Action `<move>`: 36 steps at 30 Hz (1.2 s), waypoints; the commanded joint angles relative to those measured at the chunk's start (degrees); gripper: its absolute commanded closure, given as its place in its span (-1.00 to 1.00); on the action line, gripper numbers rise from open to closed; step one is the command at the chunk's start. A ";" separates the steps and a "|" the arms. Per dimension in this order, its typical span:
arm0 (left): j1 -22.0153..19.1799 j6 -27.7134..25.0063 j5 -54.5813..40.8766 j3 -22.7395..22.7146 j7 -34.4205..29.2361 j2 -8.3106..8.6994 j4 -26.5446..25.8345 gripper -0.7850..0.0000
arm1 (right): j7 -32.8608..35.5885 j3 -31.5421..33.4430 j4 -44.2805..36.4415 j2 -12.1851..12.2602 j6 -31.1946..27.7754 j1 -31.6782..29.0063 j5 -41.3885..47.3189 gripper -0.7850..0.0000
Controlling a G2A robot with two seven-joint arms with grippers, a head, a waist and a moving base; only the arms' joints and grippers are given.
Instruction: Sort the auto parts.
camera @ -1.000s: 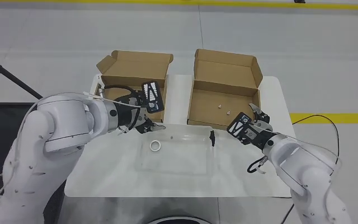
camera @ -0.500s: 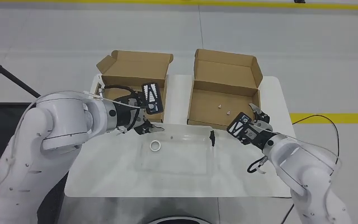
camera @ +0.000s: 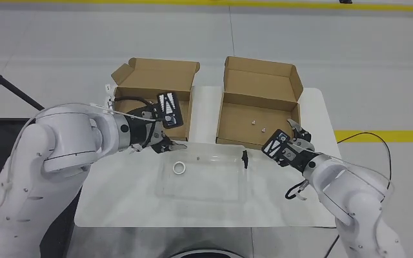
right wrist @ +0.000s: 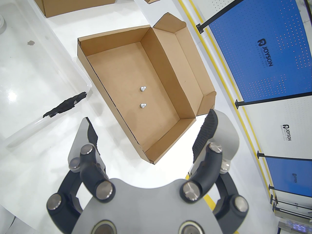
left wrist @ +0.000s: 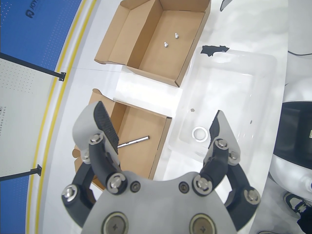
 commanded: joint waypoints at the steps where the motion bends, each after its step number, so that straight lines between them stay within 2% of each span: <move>1: 0.32 0.01 -1.65 -0.48 -0.72 0.48 0.43 -0.80 | 0.00 0.00 0.00 0.00 0.00 0.00 0.00 -1.00; 4: 0.64 0.49 -3.75 0.84 -1.20 1.62 0.93 -0.58 | 0.00 0.00 0.00 0.00 0.00 0.00 0.00 -1.00; 6: 0.48 1.03 -4.24 3.18 -1.75 2.64 1.18 -0.52 | 0.00 0.00 0.00 0.00 0.00 0.00 0.00 -1.00; 9: -0.81 1.55 -4.84 8.20 -2.28 4.29 2.06 -0.53 | 0.00 0.00 0.00 0.00 0.00 0.00 0.00 -1.00; 15: -5.95 2.39 -2.85 19.68 -3.11 7.13 4.84 -0.57 | 0.00 0.00 0.00 0.00 0.00 0.00 0.00 -1.00; 20: -10.50 2.40 -4.01 27.26 -3.12 8.64 8.07 -0.55 | 0.00 0.00 0.00 0.00 0.00 0.00 0.00 -1.00; 24: -12.90 3.04 -3.71 32.33 -3.75 8.84 10.52 -0.49 | 0.00 0.00 0.00 0.00 0.00 0.00 0.00 -1.00; 28: -14.43 2.95 -5.28 35.21 -3.66 8.43 12.86 -0.35 | 0.00 0.00 0.00 0.00 0.00 0.00 0.00 -1.00; 33: -15.40 4.36 -3.18 37.51 -3.49 7.32 14.82 -0.37 | 0.00 0.00 0.00 0.00 0.00 0.00 0.00 -1.00; 36: -15.64 6.13 -0.60 38.81 -2.08 6.42 15.66 -0.29 | 0.00 0.00 0.00 0.00 0.00 0.00 0.00 -1.00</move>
